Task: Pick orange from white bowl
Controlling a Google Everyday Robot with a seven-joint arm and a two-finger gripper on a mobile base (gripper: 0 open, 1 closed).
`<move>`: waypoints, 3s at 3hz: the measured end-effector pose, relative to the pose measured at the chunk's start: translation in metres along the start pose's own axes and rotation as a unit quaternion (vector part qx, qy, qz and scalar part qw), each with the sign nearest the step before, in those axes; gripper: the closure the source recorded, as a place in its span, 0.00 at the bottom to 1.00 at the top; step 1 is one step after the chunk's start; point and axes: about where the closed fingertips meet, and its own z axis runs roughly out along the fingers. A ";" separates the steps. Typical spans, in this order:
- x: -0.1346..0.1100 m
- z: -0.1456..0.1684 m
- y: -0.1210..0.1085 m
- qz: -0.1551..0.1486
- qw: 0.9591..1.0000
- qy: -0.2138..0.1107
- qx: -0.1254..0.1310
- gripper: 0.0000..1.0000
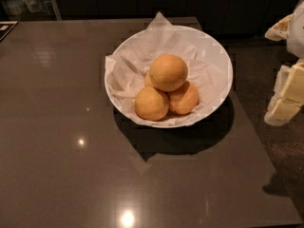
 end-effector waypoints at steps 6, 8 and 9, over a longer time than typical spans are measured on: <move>-0.115 0.028 -0.028 -0.142 0.989 0.007 -0.045 0.11; -0.130 0.060 -0.030 -0.162 0.984 0.013 -0.074 0.21; -0.136 0.074 -0.029 -0.171 0.981 0.016 -0.088 0.24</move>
Offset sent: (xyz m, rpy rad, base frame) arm 0.0185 0.0354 0.0154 -0.1429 0.0386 -0.0157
